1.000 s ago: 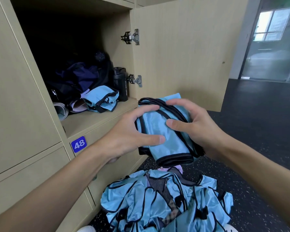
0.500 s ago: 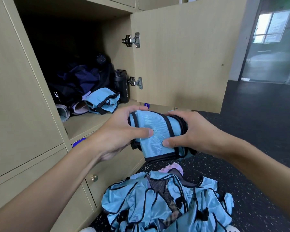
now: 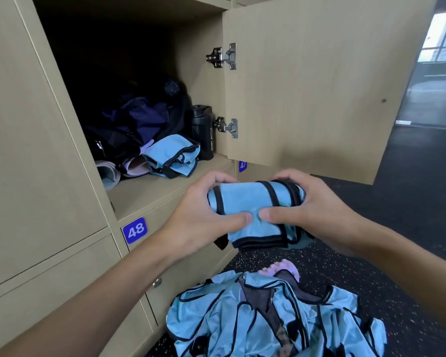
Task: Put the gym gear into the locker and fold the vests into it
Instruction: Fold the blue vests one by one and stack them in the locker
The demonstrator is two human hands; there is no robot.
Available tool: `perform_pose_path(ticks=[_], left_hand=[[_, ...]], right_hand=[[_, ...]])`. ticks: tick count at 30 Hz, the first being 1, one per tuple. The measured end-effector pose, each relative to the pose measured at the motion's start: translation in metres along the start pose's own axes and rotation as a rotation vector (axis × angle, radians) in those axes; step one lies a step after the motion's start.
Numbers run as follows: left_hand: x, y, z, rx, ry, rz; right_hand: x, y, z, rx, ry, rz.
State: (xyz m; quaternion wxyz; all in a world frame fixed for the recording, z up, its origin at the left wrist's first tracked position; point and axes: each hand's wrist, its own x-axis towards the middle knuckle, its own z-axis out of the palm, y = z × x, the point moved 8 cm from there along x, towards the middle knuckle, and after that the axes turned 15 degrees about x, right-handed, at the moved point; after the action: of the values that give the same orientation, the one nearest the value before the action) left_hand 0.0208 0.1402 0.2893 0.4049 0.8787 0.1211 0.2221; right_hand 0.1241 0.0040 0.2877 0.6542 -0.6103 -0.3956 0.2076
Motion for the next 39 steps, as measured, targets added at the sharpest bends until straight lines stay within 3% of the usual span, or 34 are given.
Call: perform_pose_path(ticks=[4, 10, 15, 25, 29, 34, 36, 39], left_hand=[[0.025, -0.034, -0.016, -0.24, 0.108, -0.174], [0.065, -0.075, -0.041, -0.47, 0.325, -0.235], [0.102, -0.1, -0.069, -0.198, 0.424, -0.124], [0.187, -0.16, -0.126, 0.056, 0.594, -0.211], [0.201, -0.187, -0.129, 0.244, 0.593, -0.308], [0.202, -0.194, -0.132, 0.715, 0.748, -0.27], [0.205, -0.193, -0.13, 0.797, 0.734, -0.267], [0.208, -0.204, -0.124, 0.783, 0.682, -0.278]], right_hand=[[0.038, 0.014, 0.012, 0.262, -0.033, 0.052], [0.107, 0.016, 0.022, 0.189, 0.195, -0.174], [0.185, 0.033, 0.045, 0.083, 0.267, -0.251], [0.323, 0.06, 0.09, 0.065, 0.15, -0.232], [0.345, 0.076, 0.105, -0.133, 0.119, -0.274], [0.338, 0.069, 0.12, -0.58, 0.162, -0.657], [0.339, 0.073, 0.125, -0.62, 0.117, -0.662], [0.347, 0.089, 0.126, -0.578, 0.071, -0.529]])
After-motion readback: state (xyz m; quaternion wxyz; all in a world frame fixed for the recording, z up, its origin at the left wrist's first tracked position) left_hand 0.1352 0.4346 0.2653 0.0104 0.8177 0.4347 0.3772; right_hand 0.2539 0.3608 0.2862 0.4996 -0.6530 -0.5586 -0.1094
